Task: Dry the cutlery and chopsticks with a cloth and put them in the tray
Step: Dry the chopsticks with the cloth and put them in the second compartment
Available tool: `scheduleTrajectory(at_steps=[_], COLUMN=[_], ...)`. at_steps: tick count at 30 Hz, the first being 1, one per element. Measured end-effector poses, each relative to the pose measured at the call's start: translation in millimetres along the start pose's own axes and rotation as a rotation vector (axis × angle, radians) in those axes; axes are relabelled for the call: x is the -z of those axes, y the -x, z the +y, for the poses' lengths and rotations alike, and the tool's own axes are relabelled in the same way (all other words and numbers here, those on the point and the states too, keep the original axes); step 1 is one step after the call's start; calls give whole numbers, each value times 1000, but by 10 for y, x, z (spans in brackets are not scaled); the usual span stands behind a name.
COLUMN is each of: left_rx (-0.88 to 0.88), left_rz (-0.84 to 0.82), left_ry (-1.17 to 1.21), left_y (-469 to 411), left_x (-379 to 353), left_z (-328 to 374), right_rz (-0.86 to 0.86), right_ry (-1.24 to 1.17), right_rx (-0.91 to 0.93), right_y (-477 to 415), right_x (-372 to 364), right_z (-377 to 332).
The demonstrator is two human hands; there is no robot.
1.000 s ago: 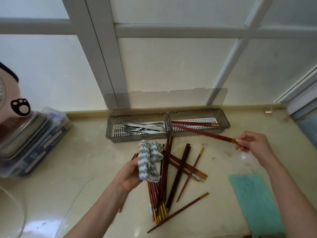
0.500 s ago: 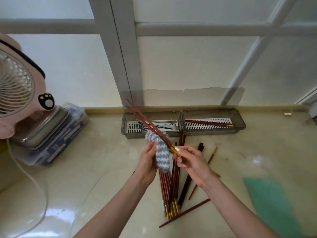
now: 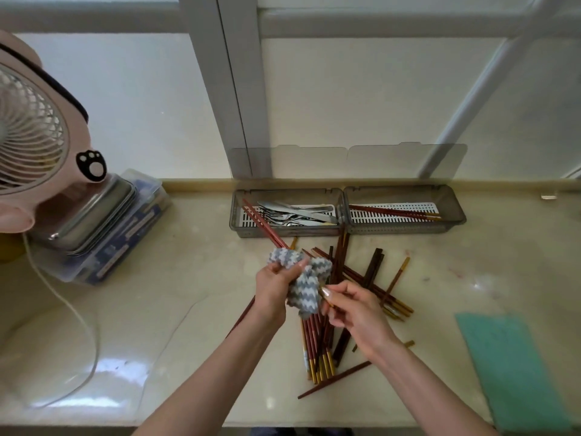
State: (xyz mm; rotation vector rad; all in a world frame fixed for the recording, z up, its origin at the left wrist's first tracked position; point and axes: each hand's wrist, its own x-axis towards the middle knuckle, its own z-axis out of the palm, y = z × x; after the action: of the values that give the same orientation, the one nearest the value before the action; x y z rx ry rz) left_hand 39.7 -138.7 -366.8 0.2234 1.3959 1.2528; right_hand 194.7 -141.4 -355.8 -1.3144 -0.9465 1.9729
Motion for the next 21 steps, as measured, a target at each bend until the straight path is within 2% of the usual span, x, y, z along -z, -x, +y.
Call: scheduleTrajectory(at_steps=[12,18,21], left_rx=[-34,-66,-19], left_rz=[226,94,4], left_ry=[151,211,281], left_y=[-345,-257,-156], left_x=[323,329,270], left_z=[449,376,252], right_rz=[-114,-13,18], right_ry=[27,-85,-174], right_rx=[-44,-8,10], right_y=[302,294,267], right_x=[658,871,887], right_z=[36,30,4])
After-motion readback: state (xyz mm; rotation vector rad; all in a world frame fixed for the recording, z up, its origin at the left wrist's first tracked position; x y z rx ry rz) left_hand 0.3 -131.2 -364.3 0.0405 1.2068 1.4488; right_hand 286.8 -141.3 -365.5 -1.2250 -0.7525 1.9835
